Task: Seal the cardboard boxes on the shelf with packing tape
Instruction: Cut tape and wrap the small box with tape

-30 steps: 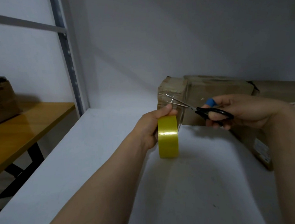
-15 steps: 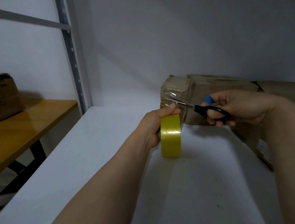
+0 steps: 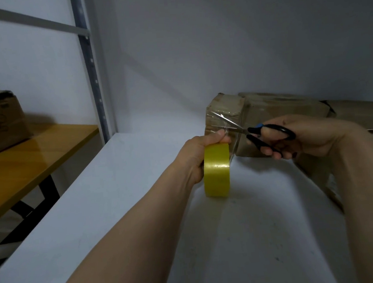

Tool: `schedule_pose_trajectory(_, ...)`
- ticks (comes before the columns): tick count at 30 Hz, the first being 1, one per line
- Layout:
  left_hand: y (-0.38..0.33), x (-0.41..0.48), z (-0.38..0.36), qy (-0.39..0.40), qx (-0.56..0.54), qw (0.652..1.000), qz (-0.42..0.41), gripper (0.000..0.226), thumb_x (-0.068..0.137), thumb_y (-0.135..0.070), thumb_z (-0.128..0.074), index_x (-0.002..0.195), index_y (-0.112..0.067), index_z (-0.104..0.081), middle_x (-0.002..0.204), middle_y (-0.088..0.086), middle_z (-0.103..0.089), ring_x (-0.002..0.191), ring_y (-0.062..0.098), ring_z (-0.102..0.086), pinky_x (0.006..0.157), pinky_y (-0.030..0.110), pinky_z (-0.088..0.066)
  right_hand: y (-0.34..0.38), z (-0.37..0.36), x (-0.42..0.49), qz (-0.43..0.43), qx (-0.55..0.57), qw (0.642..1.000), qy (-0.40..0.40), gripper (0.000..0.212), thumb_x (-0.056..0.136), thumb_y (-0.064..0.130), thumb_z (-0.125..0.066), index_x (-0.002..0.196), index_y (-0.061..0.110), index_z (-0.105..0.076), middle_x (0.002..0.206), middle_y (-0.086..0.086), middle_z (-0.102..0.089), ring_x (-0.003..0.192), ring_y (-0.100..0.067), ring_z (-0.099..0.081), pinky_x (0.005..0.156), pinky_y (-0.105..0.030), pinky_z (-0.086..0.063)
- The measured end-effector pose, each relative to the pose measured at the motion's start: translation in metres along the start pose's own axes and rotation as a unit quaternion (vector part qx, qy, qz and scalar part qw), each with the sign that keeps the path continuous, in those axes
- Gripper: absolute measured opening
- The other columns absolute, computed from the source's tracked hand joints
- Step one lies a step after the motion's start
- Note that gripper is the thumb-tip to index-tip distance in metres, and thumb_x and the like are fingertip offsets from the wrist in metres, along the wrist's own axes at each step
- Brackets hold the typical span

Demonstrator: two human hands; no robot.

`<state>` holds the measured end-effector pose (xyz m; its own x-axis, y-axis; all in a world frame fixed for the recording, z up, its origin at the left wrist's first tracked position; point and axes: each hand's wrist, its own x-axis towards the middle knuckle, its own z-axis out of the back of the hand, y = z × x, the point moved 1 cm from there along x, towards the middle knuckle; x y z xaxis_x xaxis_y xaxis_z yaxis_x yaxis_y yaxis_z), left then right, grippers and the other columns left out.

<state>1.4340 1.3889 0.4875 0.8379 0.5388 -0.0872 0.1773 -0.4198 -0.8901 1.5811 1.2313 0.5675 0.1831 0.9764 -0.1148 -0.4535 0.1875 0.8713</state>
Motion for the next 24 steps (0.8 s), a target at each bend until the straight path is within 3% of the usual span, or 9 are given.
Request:
schedule_pose_trajectory(13,-0.0032,-0.0044,-0.0034,0.014,-0.023,1.000,0.008,0.019,0.094,-0.019,-0.068,0.092,-0.001,-0.066,0.091,0.012,-0.071,0.067,0.028,-0.073,0.053,0.030,-0.057,0.0030,0.0007,-0.0028,0.000,-0.044,0.999,-0.006,0.086,0.030,0.070,-0.093,0.095,0.016,-0.075,0.061,-0.003,-0.055,0.044,-0.008,-0.046,0.039,-0.017,-0.028)
schedule_pose_trajectory(20,-0.0026,-0.0048,-0.0060,0.009,-0.038,0.999,-0.001,0.028,0.093,-0.016,-0.068,0.110,0.005,-0.063,0.108,0.021,-0.065,0.074,0.031,-0.071,0.052,0.031,-0.057,0.0066,-0.0040,-0.0029,-0.008,-0.058,0.998,-0.006,0.107,0.026,0.081,-0.085,0.105,0.009,-0.076,0.069,-0.006,-0.059,0.055,-0.013,-0.054,0.048,-0.017,-0.043)
schedule_pose_trajectory(24,-0.0015,-0.0027,-0.0028,0.008,-0.027,1.000,-0.006,0.027,0.092,-0.021,-0.069,0.103,0.003,-0.065,0.104,0.020,-0.067,0.072,0.031,-0.073,0.056,0.033,-0.058,0.0070,-0.0070,-0.0049,-0.015,-0.088,0.996,0.008,0.109,0.031,0.091,-0.075,0.104,0.010,-0.076,0.070,-0.005,-0.058,0.058,-0.013,-0.054,0.056,-0.023,-0.041)
